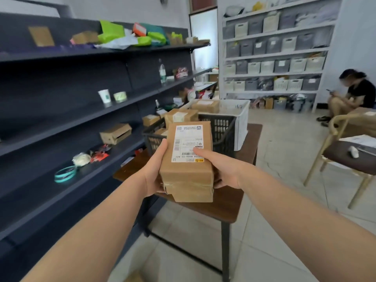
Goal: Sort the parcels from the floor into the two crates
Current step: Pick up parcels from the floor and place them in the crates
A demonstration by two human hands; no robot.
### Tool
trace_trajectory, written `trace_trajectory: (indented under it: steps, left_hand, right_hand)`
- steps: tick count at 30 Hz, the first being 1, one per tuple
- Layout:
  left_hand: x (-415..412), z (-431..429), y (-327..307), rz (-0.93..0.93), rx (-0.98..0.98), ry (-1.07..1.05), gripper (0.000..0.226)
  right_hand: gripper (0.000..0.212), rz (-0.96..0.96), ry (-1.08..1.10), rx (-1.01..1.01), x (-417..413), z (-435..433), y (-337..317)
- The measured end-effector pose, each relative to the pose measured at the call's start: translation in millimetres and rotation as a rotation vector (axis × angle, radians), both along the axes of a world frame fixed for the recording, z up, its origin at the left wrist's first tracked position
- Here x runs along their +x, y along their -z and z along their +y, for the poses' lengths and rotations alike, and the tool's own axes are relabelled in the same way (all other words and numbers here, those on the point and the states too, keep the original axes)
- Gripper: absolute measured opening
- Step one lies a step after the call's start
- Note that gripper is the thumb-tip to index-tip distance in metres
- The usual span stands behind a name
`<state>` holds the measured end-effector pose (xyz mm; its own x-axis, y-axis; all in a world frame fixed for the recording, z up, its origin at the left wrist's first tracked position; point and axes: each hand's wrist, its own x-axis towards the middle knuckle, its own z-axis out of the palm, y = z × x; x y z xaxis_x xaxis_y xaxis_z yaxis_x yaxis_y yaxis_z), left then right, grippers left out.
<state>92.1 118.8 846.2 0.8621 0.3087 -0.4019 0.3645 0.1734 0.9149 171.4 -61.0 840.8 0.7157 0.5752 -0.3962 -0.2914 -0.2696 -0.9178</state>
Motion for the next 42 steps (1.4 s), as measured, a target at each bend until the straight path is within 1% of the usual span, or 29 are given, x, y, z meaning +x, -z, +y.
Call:
trace_trajectory:
  steps: [4, 6, 12, 16, 20, 24, 27, 28, 31, 32, 35, 38, 40, 42]
  left_hand:
    - [57, -16, -14, -0.019, 0.008, -0.009, 0.078]
    - [83, -18, -23, -0.046, 0.030, -0.007, 0.076]
    - [171, 4, -46, -0.120, 0.066, -0.003, 0.070]
    - [236, 23, -53, -0.126, 0.052, 0.012, 0.065]
    - [292, 39, -52, -0.093, 0.046, 0.056, 0.066]
    - [334, 52, -47, -0.027, 0.057, 0.088, 0.066]
    - [360, 54, -40, 0.012, 0.073, 0.087, 0.073]
    - [368, 53, -38, 0.016, 0.075, 0.079, 0.073]
    - [388, 42, -33, 0.028, 0.082, 0.036, 0.072]
    - [394, 37, -31, 0.031, 0.077, 0.020, 0.073]
    - [414, 18, -26, 0.025, 0.053, -0.042, 0.073]
    - [433, -11, -23, 0.018, 0.039, -0.089, 0.069]
    - [447, -29, -20, 0.001, 0.032, -0.132, 0.064]
    - [458, -47, -19, -0.011, 0.028, -0.187, 0.053]
  right_hand:
    - [0.069, -0.035, 0.014, 0.000, 55, -15, -20]
    - [0.061, -0.043, 0.023, 0.017, 80, -16, -29]
    - [0.060, -0.100, 0.044, 0.057, 159, 6, -49]
    - [0.060, -0.117, 0.103, 0.060, 218, 25, -53]
    - [0.054, -0.068, 0.118, 0.075, 268, 40, -46]
    - [0.057, 0.047, 0.090, 0.086, 306, 48, -33]
    - [0.040, 0.055, 0.068, 0.083, 333, 48, -22]
    - [0.042, 0.051, 0.066, 0.086, 343, 48, -18]
    - [0.074, 0.051, 0.058, 0.069, 376, 45, -8]
    - [0.076, 0.049, 0.044, 0.074, 386, 42, -6]
    - [0.070, 0.046, 0.000, 0.097, 415, 27, -3]
    - [0.062, 0.040, -0.043, 0.095, 446, 5, -2]
    - [0.053, 0.033, -0.081, 0.084, 464, -11, -3]
    - [0.048, 0.031, -0.116, 0.073, 479, -25, -6]
